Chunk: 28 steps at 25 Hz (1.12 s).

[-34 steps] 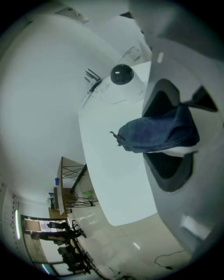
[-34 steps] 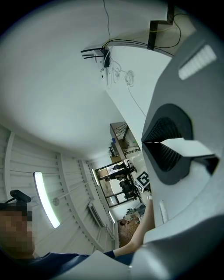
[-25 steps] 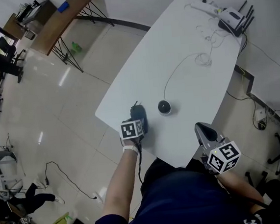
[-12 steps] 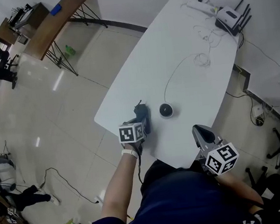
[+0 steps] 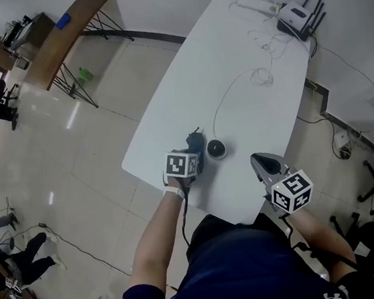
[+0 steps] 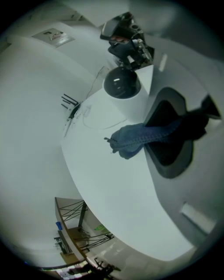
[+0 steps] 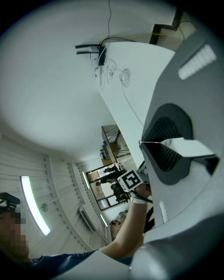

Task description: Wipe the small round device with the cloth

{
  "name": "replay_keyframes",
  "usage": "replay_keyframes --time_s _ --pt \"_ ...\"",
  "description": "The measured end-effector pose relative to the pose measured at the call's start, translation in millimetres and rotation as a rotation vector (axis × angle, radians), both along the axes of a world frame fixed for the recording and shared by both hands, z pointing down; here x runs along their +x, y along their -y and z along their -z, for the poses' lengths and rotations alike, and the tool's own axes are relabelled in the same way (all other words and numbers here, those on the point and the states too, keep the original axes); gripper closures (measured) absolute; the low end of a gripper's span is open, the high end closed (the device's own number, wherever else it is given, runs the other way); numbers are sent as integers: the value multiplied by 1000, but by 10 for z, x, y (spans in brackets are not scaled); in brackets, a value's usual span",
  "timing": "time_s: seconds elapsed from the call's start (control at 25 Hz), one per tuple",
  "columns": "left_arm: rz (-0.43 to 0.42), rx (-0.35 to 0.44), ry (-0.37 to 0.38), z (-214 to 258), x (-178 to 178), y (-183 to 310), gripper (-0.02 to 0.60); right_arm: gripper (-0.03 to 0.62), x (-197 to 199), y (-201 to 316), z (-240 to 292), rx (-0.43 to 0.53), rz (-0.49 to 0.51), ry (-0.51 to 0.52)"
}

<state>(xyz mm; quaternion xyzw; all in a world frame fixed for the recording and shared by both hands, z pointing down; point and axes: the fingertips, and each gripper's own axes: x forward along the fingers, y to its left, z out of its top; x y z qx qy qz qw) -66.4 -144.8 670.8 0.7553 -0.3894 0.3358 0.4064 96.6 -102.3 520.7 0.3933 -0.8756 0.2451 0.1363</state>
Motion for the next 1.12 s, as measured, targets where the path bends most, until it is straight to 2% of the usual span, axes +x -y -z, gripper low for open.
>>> replay_keyframes --time_s 0.12,0.16,0.24,0.32,0.4,0.52,0.64,0.8,1.04,1.12 --pt "-23 -6 -5 -21 61 -7 493 579 -256 230 -159 16 108 -4" --pt "-35 0 -5 -21 81 -3 492 546 -356 286 -188 18 132 0" --pt "-51 7 -2 -21 101 6 492 439 -539 375 -260 20 167 -17" --pt "-61 13 11 -44 101 26 492 414 -662 436 -364 33 189 -76" --pt "-83 33 54 -73 76 71 492 413 -735 460 -457 41 204 -130" --pt "-115 55 139 -116 -1 115 491 416 -802 450 -515 33 209 -157" --pt "-133 50 151 -117 6 114 491 430 -849 451 -563 22 217 -170" --pt "-120 43 114 -78 9 80 491 442 -906 415 -637 0 236 -176" --pt "-118 78 -14 255 190 57 491 454 -901 433 -644 -5 230 -171" --pt "-135 114 -1 350 194 83 491 454 -894 434 -648 -4 228 -169"
